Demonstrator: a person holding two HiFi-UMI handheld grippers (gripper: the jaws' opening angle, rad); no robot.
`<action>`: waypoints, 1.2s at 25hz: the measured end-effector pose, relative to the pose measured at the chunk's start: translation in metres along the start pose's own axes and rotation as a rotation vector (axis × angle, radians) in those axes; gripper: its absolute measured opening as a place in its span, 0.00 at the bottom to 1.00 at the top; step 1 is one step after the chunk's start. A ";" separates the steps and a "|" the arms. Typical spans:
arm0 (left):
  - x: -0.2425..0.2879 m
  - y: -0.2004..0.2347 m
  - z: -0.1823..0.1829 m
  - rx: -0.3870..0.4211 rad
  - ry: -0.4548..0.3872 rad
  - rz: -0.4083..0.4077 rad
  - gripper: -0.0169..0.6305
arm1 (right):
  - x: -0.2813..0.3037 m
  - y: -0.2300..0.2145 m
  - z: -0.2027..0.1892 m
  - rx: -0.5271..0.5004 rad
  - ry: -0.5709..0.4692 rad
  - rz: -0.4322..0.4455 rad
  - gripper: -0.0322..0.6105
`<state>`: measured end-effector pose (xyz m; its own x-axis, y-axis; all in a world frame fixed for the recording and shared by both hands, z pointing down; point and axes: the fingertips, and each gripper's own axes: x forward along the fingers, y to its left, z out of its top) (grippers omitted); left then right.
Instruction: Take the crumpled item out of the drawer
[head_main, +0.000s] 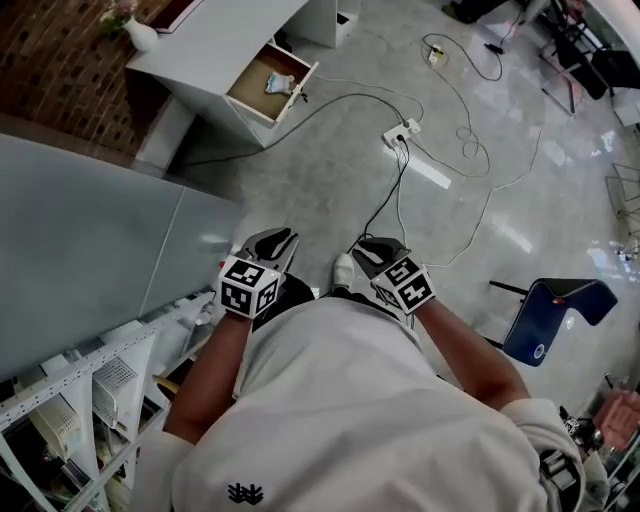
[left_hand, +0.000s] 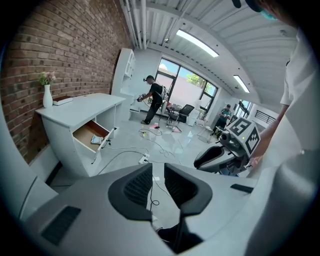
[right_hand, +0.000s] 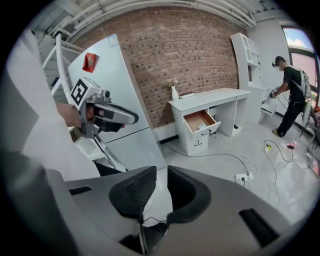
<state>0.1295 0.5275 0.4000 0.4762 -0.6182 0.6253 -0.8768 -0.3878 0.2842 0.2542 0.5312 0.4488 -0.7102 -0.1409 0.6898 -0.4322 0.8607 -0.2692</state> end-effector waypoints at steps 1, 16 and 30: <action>0.008 0.002 0.006 -0.001 0.004 0.000 0.15 | 0.001 -0.006 0.000 0.006 0.005 0.008 0.19; 0.121 0.176 0.126 0.054 0.060 0.028 0.11 | 0.073 -0.138 0.129 0.100 0.035 -0.085 0.11; 0.217 0.354 0.185 0.032 0.125 0.059 0.10 | 0.161 -0.227 0.254 0.075 0.091 -0.133 0.11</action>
<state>-0.0651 0.1301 0.5019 0.4097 -0.5516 0.7265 -0.8997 -0.3758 0.2220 0.0969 0.1886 0.4503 -0.5919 -0.2031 0.7800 -0.5618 0.7978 -0.2186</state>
